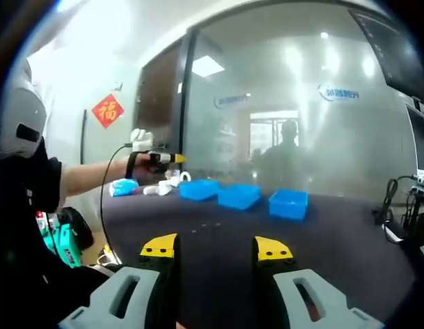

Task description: Sort the screws, nuts, and washers into the corresponding bins

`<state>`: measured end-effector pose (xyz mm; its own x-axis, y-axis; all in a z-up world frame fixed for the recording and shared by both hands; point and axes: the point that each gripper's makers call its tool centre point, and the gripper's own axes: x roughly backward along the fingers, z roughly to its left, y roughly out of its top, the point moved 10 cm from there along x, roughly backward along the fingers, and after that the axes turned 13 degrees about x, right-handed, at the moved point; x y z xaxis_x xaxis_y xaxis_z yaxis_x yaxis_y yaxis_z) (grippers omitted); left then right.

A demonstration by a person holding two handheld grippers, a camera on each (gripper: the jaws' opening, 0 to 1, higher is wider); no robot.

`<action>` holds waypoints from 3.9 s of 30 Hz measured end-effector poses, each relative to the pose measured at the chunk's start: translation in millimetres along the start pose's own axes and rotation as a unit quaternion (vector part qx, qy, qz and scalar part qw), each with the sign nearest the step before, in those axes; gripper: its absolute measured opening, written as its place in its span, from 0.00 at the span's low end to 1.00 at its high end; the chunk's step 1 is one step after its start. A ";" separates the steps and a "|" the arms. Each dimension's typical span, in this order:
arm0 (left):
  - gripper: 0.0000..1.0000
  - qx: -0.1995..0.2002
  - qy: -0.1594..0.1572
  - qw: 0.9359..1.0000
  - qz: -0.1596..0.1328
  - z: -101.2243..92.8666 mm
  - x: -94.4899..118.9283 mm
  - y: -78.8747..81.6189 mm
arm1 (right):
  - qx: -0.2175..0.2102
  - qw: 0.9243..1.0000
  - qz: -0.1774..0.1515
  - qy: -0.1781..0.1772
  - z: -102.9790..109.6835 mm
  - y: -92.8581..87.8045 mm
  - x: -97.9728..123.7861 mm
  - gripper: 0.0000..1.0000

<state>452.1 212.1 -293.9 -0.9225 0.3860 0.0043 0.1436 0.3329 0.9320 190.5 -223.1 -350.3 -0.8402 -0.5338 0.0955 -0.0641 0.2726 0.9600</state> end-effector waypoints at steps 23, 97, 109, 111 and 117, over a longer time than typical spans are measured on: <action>0.06 -0.027 0.080 0.996 0.033 39.0 -69.6 6.9 | -0.002 1.000 0.003 -0.003 -2.9 -0.9 1.3 0.37; 0.42 -0.073 -0.099 0.990 0.072 -53.4 218.8 -92.8 | 0.008 1.000 -0.008 0.016 -12.8 5.9 -21.5 0.38; 0.41 -0.082 -0.103 0.988 0.083 -57.5 225.4 -99.0 | 0.043 0.995 0.035 0.082 -16.1 2.9 -42.3 0.38; 0.41 -0.087 -0.105 0.987 0.087 -59.7 226.5 -99.4 | 0.049 0.993 0.039 0.097 -17.1 5.8 -46.3 0.38; 0.41 -0.096 -0.108 0.986 0.089 -61.4 229.5 -97.3 | 0.086 0.985 0.054 0.137 -15.9 17.2 -62.1 0.38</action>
<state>204.3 215.5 -361.3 -0.7884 0.6042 0.1158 0.2066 0.0828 0.9749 250.2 -198.0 -335.5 -0.6714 -0.6845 0.2841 -0.0933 0.4584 0.8839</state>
